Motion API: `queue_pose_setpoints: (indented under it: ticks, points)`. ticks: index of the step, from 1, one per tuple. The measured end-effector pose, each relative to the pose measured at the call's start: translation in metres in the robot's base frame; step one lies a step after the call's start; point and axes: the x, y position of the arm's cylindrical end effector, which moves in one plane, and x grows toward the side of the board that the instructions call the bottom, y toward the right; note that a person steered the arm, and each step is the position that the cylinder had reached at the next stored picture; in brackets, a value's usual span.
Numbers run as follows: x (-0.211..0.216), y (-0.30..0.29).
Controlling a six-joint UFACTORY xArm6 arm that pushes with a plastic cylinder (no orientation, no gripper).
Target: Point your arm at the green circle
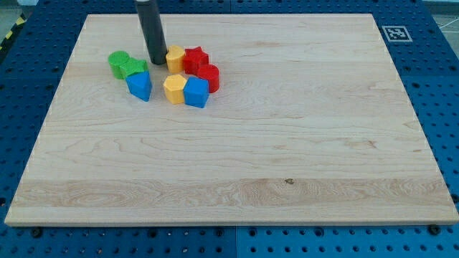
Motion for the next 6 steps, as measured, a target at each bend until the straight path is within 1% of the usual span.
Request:
queue_pose_setpoints:
  ticks: [1, 4, 5, 6]
  points:
    - [-0.038, -0.001]
    - [-0.039, -0.12]
    - [-0.032, -0.126]
    - [-0.021, -0.116]
